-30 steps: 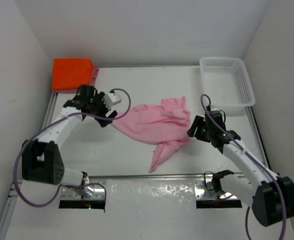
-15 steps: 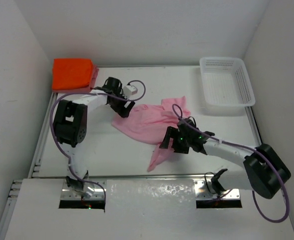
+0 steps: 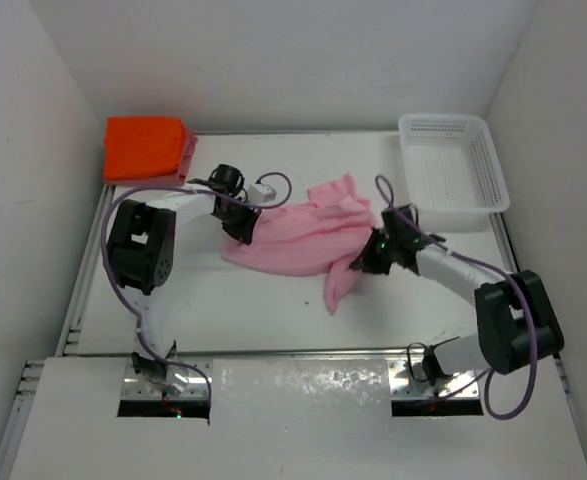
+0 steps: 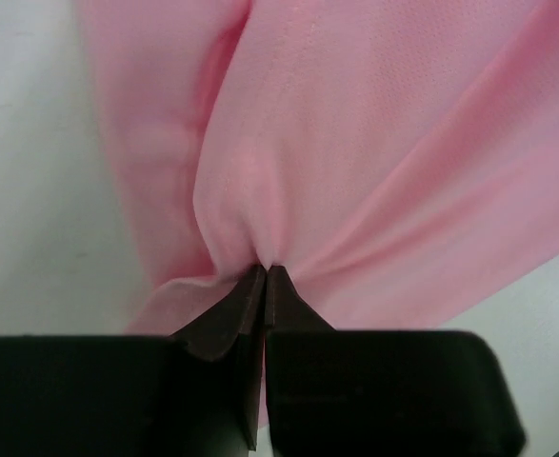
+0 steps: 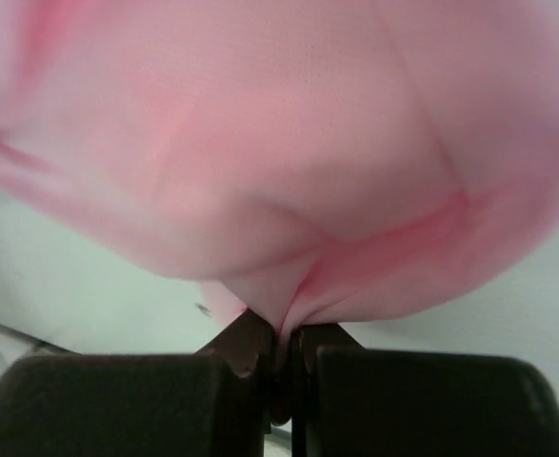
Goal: Fold and stack the t-shirts
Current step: Flatten out the tshirt
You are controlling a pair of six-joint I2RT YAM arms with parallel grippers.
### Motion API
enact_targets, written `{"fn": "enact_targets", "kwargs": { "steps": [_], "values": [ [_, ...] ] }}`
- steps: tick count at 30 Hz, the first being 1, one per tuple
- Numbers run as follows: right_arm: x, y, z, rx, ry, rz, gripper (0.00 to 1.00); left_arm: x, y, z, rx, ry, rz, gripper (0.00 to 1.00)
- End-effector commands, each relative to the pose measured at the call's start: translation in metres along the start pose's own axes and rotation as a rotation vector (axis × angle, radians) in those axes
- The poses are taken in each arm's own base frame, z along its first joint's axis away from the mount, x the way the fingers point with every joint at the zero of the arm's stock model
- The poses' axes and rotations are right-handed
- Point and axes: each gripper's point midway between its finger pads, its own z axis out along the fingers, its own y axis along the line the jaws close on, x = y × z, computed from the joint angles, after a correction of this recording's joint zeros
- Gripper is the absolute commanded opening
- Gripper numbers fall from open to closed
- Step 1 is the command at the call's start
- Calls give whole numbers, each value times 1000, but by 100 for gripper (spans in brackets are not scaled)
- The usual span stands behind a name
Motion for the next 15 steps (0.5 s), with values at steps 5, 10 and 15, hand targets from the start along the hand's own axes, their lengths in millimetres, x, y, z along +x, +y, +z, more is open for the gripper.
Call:
{"fn": "enact_targets", "kwargs": {
  "steps": [5, 10, 15],
  "values": [
    [-176, 78, -83, -89, -194, -370, 0, -110, 122, -152, -333, -451, -96, 0],
    [-229, 104, -136, -25, -339, -540, 0, -158, 105, -250, -416, -655, 81, 0],
    [-162, 63, -110, -44, -152, -631, 0, -106, 64, -235, -350, -538, 211, 0]
  ]
}}
